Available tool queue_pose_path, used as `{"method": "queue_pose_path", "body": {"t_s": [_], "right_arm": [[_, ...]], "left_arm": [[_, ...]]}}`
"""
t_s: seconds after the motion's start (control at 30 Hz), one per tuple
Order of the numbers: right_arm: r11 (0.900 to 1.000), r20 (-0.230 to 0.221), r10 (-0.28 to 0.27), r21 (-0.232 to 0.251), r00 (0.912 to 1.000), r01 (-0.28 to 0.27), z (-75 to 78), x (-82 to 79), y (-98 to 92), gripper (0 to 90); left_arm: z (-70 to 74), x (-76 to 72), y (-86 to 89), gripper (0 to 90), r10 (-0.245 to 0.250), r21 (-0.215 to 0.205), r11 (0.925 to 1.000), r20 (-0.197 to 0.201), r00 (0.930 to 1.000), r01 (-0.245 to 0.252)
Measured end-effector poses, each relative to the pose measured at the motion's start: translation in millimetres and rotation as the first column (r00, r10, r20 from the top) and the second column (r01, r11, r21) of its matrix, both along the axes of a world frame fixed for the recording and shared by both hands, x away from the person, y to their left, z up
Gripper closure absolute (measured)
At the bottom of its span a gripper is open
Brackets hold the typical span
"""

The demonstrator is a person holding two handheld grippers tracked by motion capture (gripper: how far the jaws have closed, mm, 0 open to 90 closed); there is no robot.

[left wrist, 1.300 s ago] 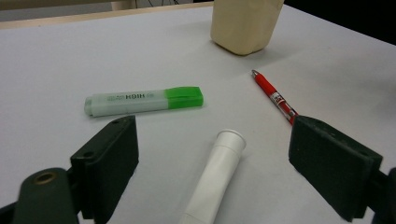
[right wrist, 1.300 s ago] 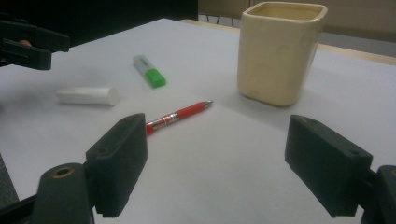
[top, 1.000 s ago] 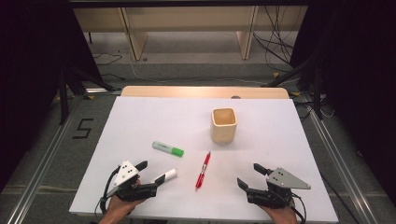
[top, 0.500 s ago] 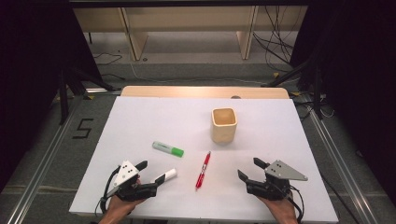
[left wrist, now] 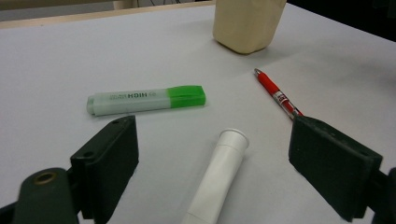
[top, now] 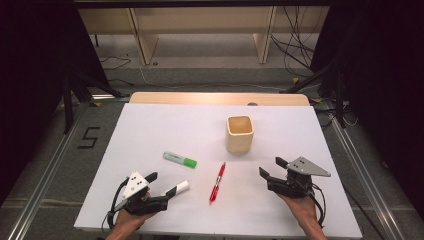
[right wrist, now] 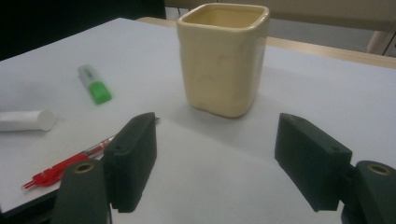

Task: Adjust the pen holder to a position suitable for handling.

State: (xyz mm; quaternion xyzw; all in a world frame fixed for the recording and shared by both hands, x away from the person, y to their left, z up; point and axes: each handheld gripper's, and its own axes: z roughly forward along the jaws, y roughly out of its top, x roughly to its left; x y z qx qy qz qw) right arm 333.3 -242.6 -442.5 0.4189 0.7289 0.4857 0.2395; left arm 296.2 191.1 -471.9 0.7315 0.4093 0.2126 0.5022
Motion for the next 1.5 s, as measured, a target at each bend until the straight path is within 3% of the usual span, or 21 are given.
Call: {"method": "queue_pose_path", "body": {"t_s": [0.1,0.3,0.5,0.7,1.03,1.27,1.5], "right_arm": [[1.000,-0.008,-0.023,0.006,0.9997,0.023,0.6,9.6,-1.9,36.6],[0.999,-0.024,-0.052,0.013,0.9984,0.052,-1.7,29.3,-5.1,54.2],[0.994,-0.061,-0.111,-0.029,0.9920,0.109,-5.6,53.3,-8.7,76.2],[0.991,-0.089,-0.132,-0.027,0.9873,0.130,-9.4,74.1,-7.4,89.4],[0.990,-0.132,-0.138,-0.052,0.9815,0.132,-18.9,95.9,4.5,90.0],[0.987,-0.170,-0.159,-0.023,0.9725,0.157,-27.2,112.6,8.6,90.0],[0.984,-0.189,-0.178,-0.028,0.9657,0.176,-30.5,121.5,15.1,90.0]], "left_arm": [[-0.1,0.1,0.2,15.6,0.001,-0.001,1.0000,-0.001,1.0000,-0.001],[-0.2,0.2,0.4,15.6,0.004,0.001,1.0000,0.001,1.0000,-0.004],[-0.3,0.6,1.1,15.6,0.006,0.002,1.0000,0.000,1.0000,-0.006],[-0.3,0.8,1.8,15.6,0.008,0.003,1.0000,-0.002,1.0000,-0.008],[-0.4,0.8,1.9,15.6,0.010,0.001,1.0000,-0.002,0.9999,-0.010],[-0.4,0.5,1.8,15.6,0.006,0.002,1.0000,0.000,1.0000,-0.006],[-0.8,0.4,1.4,15.6,0.003,0.001,1.0000,-0.002,1.0000,-0.003]]}}
